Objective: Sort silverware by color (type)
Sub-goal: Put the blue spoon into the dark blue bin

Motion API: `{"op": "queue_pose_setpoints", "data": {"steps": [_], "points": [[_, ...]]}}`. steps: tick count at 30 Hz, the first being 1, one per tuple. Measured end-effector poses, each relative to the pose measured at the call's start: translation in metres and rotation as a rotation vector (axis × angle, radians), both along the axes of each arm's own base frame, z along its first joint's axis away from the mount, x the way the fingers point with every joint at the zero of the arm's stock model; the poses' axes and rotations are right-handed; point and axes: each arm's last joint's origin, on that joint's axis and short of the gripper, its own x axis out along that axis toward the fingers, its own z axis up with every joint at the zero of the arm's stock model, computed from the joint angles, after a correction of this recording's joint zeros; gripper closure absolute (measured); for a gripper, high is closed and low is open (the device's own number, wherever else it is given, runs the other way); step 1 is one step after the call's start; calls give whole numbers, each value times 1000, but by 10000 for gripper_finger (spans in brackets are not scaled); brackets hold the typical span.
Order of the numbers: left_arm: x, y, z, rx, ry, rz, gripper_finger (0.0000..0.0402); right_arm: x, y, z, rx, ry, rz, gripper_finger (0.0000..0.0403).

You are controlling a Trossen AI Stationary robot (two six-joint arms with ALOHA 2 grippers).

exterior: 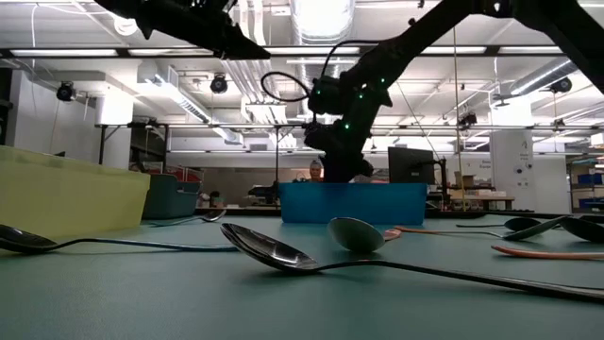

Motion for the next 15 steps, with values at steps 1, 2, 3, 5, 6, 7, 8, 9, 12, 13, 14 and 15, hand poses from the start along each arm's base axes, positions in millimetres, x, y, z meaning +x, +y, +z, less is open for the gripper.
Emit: {"op": "queue_pose_setpoints", "data": {"steps": [1, 2, 3, 5, 6, 7, 8, 9, 12, 13, 14, 15], "points": [[0, 1, -1, -1, 2, 1, 402, 0, 0, -2, 6, 7, -1, 390], [1, 1, -2, -3, 5, 2, 402, 0, -1, -5, 10, 14, -3, 390], [1, 1, -2, -5, 7, 2, 402, 0, -1, -7, 14, 18, -3, 390], [1, 1, -4, -12, 10, 3, 402, 0, -1, -10, 30, 32, -10, 390], [1, 1, -6, -16, 10, 3, 402, 0, 0, -12, 38, 36, -8, 390], [1, 1, -7, -17, 9, 3, 402, 0, 0, -12, 46, 33, -4, 390], [1, 1, -8, -18, 9, 4, 402, 0, 0, -13, 53, 36, -3, 390], [1, 1, -9, -22, 7, 4, 402, -1, 0, -13, 57, 41, -2, 390], [1, 1, -11, -34, 7, 7, 402, -1, 0, -14, 62, 39, -11, 390], [1, 1, -11, -37, 8, 7, 402, -1, 0, -14, 67, 42, -16, 390], [0, 1, -12, -41, 9, 7, 402, -1, -1, -14, 74, 42, -29, 390], [0, 1, -14, -46, 12, 8, 402, -2, -1, -14, 83, 40, -43, 390]]}}
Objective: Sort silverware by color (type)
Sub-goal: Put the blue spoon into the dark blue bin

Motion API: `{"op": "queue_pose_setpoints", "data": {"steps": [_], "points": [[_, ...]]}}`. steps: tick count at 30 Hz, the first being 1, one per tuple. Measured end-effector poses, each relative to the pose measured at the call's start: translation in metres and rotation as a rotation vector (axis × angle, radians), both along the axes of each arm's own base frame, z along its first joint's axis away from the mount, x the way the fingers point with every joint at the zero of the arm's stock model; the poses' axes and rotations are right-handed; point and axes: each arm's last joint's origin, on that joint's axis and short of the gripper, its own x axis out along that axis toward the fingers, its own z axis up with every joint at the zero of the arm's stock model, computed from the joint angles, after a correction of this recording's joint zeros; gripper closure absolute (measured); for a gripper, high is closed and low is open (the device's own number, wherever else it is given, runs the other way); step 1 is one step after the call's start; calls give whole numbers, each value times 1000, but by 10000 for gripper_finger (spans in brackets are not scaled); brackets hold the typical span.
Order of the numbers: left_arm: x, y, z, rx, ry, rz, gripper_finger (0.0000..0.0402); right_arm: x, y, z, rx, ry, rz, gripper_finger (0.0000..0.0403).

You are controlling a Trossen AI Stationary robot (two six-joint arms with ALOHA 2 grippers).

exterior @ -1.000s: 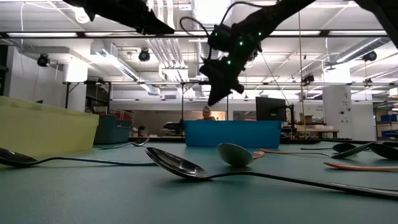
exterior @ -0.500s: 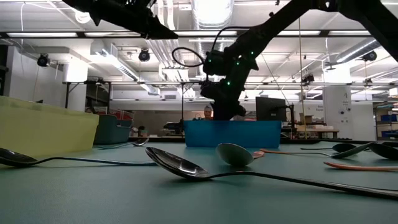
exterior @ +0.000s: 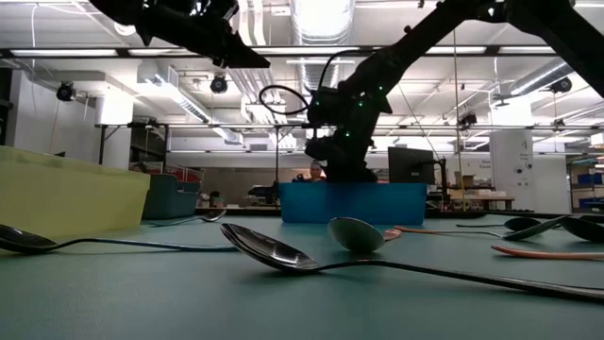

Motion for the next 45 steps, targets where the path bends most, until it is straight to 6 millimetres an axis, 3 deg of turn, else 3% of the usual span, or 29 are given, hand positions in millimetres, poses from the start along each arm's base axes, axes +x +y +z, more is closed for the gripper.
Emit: {"op": "queue_pose_setpoints", "data": {"steps": [12, 21, 35, 40, 45], "points": [[-3, 4, 0, -9, -1, 24, 402, -7, -1, 8, 153, -2, -200, 390], [-7, 10, 1, 9, 3, 108, 402, -7, -3, -2, 153, 23, -214, 390], [-7, 10, 1, 9, 3, 109, 402, -13, -18, -2, -33, 73, -278, 390], [-7, 10, 1, 9, 3, 110, 402, -14, -18, 4, -33, 59, -272, 390], [-7, 10, 1, 11, 4, 109, 402, -14, -13, 8, 84, 15, -205, 390]]}}
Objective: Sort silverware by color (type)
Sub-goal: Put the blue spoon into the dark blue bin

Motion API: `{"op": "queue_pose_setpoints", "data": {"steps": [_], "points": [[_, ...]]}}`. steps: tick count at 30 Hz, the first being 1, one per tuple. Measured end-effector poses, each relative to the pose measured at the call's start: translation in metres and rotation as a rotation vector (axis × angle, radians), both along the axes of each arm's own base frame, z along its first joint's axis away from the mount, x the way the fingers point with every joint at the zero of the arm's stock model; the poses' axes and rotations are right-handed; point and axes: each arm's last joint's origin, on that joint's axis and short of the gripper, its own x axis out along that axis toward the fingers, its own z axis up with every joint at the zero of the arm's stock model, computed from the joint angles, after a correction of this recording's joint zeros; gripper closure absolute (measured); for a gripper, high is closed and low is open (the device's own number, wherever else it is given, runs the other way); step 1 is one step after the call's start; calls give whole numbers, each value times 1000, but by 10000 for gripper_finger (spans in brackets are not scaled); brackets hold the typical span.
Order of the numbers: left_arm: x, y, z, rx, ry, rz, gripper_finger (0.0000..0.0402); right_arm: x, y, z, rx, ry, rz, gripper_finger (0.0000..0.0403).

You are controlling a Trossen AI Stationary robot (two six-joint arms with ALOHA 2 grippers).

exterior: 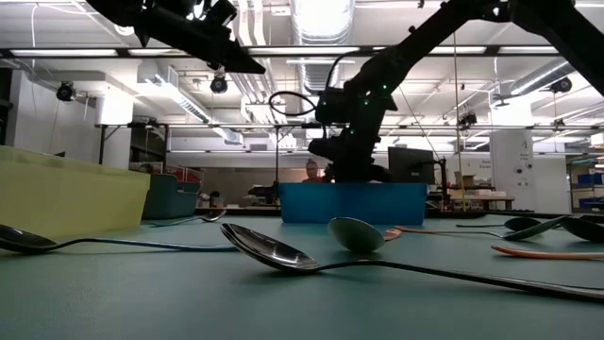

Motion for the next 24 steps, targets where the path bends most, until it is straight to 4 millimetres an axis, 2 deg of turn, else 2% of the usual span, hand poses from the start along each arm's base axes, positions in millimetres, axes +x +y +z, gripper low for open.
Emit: {"op": "queue_pose_setpoints", "data": {"steps": [12, 24], "points": [[0, 0, 0, 11, 4, -3, 402, 2, 0, -23, 34, 61, 14, 390], [0, 0, 0, 11, 3, -2, 402, 0, -5, -22, -86, 117, -34, 390]]}}
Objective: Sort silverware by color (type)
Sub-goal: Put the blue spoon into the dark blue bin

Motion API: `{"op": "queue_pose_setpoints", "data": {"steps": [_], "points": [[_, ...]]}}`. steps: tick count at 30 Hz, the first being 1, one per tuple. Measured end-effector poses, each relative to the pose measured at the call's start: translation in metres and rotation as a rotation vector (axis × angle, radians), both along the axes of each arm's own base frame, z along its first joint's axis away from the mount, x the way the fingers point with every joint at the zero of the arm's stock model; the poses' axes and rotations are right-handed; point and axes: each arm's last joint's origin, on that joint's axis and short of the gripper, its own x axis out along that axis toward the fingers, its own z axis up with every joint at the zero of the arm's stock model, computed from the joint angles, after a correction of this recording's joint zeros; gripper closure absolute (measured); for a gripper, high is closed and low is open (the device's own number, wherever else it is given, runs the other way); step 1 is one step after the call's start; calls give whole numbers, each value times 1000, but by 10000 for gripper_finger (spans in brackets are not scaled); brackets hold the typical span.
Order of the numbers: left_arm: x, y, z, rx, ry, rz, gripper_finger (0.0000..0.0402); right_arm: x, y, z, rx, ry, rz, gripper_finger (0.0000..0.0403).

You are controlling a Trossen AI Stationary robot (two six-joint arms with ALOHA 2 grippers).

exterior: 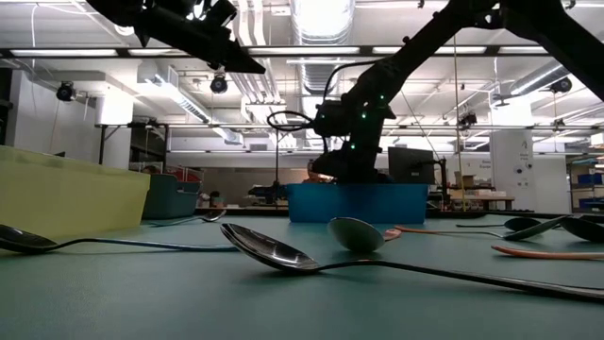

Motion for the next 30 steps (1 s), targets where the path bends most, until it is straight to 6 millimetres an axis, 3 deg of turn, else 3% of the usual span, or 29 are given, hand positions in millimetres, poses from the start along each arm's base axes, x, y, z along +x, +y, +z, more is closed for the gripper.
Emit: {"op": "queue_pose_setpoints", "data": {"steps": [24, 30], "points": [[0, 0, 0, -3, -2, 1, 402, 2, -22, 6, -253, -22, -66, 390], [0, 0, 0, -7, -2, 1, 402, -3, -18, 9, -253, 58, 82, 390]]}}
